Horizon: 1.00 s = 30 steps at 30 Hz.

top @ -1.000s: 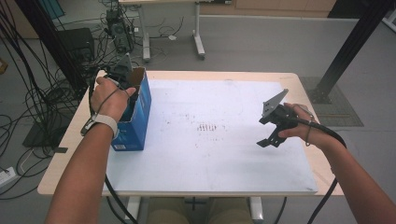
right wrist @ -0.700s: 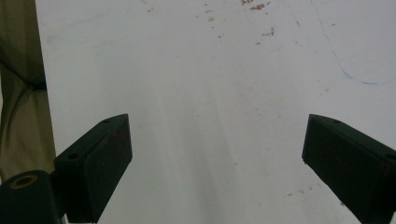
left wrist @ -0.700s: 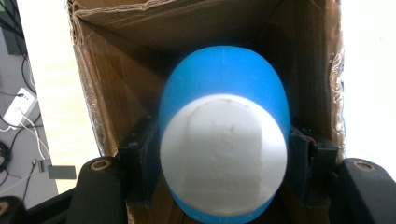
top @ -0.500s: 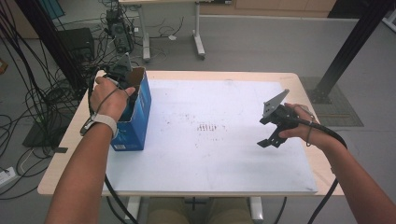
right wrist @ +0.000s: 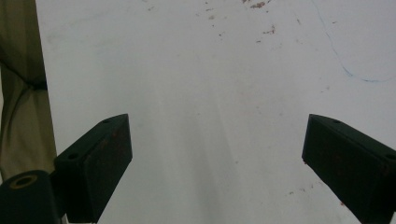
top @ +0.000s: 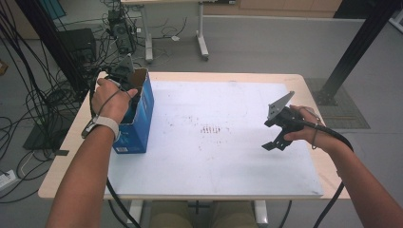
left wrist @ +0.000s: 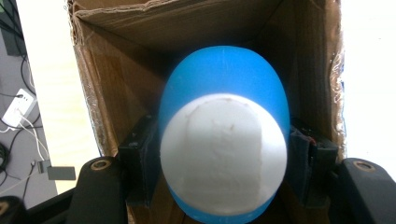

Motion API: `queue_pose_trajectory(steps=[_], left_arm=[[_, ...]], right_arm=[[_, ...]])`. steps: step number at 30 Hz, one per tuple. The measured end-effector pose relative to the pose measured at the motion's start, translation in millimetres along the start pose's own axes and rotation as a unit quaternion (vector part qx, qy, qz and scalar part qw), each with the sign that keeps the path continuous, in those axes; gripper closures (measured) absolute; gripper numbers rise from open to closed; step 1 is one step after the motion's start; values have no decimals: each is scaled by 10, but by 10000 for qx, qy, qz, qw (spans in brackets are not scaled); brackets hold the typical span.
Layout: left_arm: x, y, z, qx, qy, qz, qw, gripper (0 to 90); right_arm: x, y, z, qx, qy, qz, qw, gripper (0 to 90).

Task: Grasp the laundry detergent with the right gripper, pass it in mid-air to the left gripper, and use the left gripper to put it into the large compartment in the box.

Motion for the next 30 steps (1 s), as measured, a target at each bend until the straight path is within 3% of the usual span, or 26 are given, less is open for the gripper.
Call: queue_pose_trajectory(steps=[6, 13, 16, 18, 28, 30], left_arm=[[0, -5, -7, 44, -19, 37, 10000, 366], [13, -25, -40, 27, -18, 37, 10000, 260], [12, -60, -58, 132, -88, 81, 9998, 232], [10, -103, -56, 192, -100, 103, 9997, 183], [-28, -359, -71, 345, -36, 315, 9989, 142], [-26, -418, -66, 460, -4, 330, 9984, 137]], right_arm=[[1, -6, 1, 15, 17, -1, 10000, 87], [6, 7, -8, -9, 1, -13, 10000, 87], [-1, 9, -10, -6, -8, -8, 10000, 87], [-5, 9, -10, -6, -6, -22, 10000, 87], [-43, 13, -23, -11, -34, -28, 10000, 87], [-38, 7, -21, -2, -32, -41, 10000, 87]])
Point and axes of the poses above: each handheld gripper's, and its own axes: y roughly forward along the jaws, x roughly out of its underside, z roughly to its right, the point moved 8 cm from there along y, roughly forward along the jaws, and after that the axes turned 3 degrees about -x, right-handed, at the moved point
